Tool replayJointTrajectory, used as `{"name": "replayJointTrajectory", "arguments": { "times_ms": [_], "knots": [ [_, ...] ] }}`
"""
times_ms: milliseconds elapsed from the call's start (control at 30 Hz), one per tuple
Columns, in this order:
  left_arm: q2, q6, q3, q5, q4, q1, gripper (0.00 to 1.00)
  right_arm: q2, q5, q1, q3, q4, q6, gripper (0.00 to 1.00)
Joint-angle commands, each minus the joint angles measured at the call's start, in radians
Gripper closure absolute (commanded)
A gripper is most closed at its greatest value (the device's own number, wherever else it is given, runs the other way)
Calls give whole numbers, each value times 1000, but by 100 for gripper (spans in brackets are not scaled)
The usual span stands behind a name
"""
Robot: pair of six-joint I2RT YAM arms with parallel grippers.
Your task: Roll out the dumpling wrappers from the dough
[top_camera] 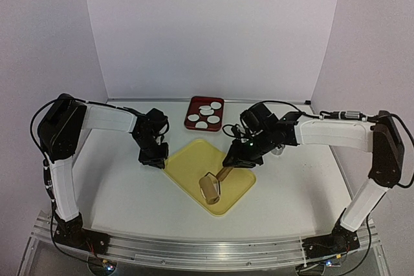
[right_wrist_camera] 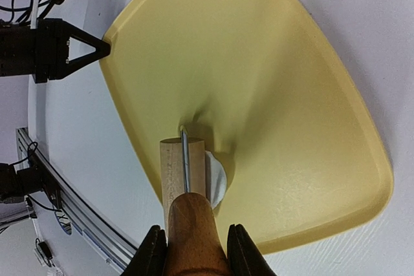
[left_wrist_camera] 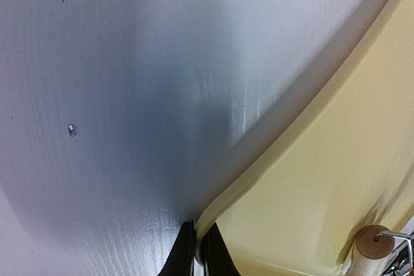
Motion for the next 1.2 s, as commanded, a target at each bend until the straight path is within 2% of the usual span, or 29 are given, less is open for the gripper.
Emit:
{"name": "replayJointTrajectory", "arguments": {
  "times_ms": [0,1167],
  "knots": [
    [17,57,-23,-129,-48,48,100,129,536,-78,-131,-517,-139,100],
    [33,148,-12,-126,-26,124,100,140,569,-129,-122,-545,-140,100]
  ]
}}
